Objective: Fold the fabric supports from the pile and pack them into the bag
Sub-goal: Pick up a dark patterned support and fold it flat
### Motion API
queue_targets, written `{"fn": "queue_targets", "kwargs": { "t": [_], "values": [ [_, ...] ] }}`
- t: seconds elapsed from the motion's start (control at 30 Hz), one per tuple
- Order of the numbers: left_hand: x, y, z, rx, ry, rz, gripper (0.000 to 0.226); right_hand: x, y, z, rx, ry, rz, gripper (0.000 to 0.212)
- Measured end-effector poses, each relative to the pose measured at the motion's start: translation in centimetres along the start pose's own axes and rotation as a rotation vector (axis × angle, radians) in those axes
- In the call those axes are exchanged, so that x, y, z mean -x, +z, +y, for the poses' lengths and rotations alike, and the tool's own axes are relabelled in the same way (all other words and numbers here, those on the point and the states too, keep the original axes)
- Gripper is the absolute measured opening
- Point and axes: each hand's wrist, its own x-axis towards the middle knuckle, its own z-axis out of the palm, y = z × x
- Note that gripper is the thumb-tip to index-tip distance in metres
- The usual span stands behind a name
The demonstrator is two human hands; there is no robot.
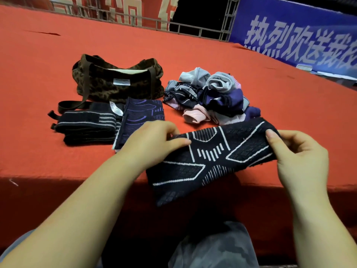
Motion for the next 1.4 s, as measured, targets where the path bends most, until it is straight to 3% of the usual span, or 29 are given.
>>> {"fn": "queue_targets", "kwargs": {
  "t": [0.17, 0.37, 0.43, 0.53, 0.67, 0.8, 0.97, 1.1, 1.23, 1.4],
  "values": [
    [-4.9, 1.8, 2.7, -0.398, 0.153, -0.027, 0.032, -1.8, -0.1, 1.7, 0.118, 0.062, 0.017, 0.009],
    [-6.6, 5.8, 1.7, -0.712, 0.206, -0.052, 0.036, -1.2, 1.7, 5.7, 0.259, 0.271, -0.146, 0.008],
    [-5.9, 6.6, 1.6, -0.648, 0.206, -0.03, 0.037, -0.7, 1.7, 6.1, 0.346, 0.264, -0.15, 0.014],
    [-4.3, 7.9, 2.4, -0.487, 0.229, -0.083, 0.04, 0.1, 2.8, 4.9, 0.453, 0.033, -0.081, 0.035],
    [-3.2, 10.1, 2.2, -0.485, 0.162, -0.228, 0.052, 1.5, 6.5, 3.3, 0.374, -0.197, -0.376, 0.032],
    [-2.2, 10.9, 0.1, -0.472, 0.046, -0.286, 0.063, 2.4, 7.5, 5.4, 0.647, -0.091, -0.659, 0.048],
    [-1.6, 11.0, -0.3, -0.474, 0.048, -0.231, 0.065, 2.3, 5.6, 6.5, 0.821, 0.043, -0.666, 0.07],
    [-0.8, 10.4, -0.2, -0.419, 0.084, -0.171, 0.071, 2.2, 5.5, 6.4, 0.83, 0.056, -0.683, 0.072],
    [1.7, 8.7, -1.8, -0.244, 0.122, 0.082, 0.043, 2.3, 5.6, 6.2, 0.84, 0.055, -0.684, 0.069],
    [4.1, 6.7, -3.6, -0.148, -0.157, 0.243, 0.013, 4.6, 8.5, 3.6, 0.652, -0.082, -0.777, 0.065]
  ]
}}
